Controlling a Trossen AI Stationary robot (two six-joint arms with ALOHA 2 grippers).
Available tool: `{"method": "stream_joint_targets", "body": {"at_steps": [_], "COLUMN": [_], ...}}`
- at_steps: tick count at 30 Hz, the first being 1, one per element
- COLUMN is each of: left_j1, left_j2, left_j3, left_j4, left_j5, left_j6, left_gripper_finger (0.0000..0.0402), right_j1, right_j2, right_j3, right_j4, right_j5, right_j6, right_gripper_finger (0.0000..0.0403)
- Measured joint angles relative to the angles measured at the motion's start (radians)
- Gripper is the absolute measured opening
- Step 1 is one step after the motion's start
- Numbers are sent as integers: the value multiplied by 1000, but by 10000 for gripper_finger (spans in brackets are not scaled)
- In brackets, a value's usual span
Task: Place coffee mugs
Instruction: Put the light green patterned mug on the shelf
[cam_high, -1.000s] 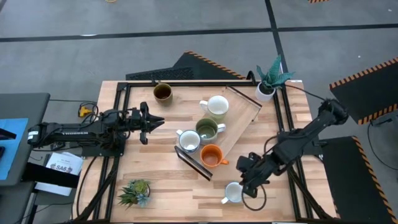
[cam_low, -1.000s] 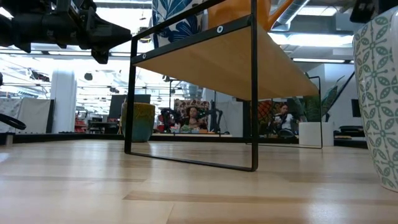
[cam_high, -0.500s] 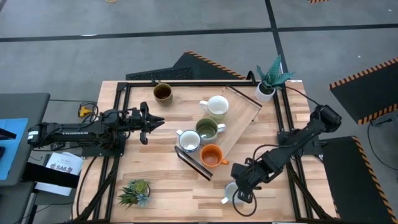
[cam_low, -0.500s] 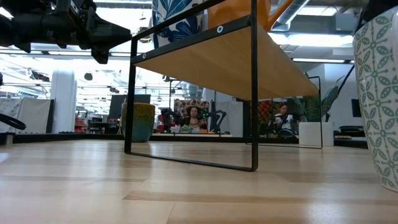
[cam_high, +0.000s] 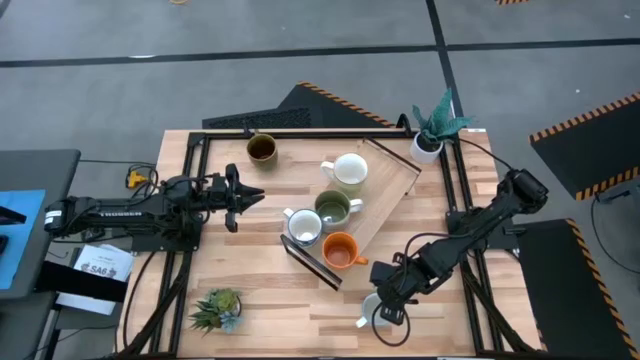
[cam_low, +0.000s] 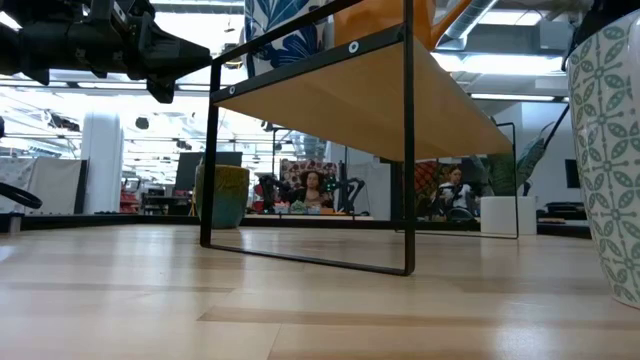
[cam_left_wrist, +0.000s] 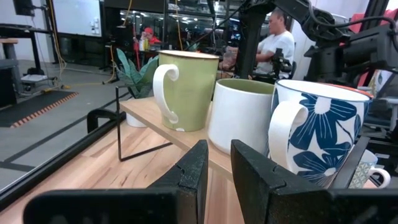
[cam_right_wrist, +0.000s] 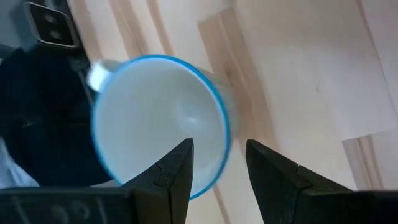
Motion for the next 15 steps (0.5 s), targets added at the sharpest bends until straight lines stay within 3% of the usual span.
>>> {"method": "stream_joint_targets", "body": {"at_steps": [15], "left_j1": [0], "left_j2": [0], "left_j3": [0], "left_j4": [-1], "left_j5": [0], "left_j6": [0], "left_gripper_finger": [55], "right_j1": [0], "right_j2": [0], "right_j3": [-23], "right_j4": [11], "right_j5": [56], "right_j6": [0], "right_gripper_finger": [173]}}
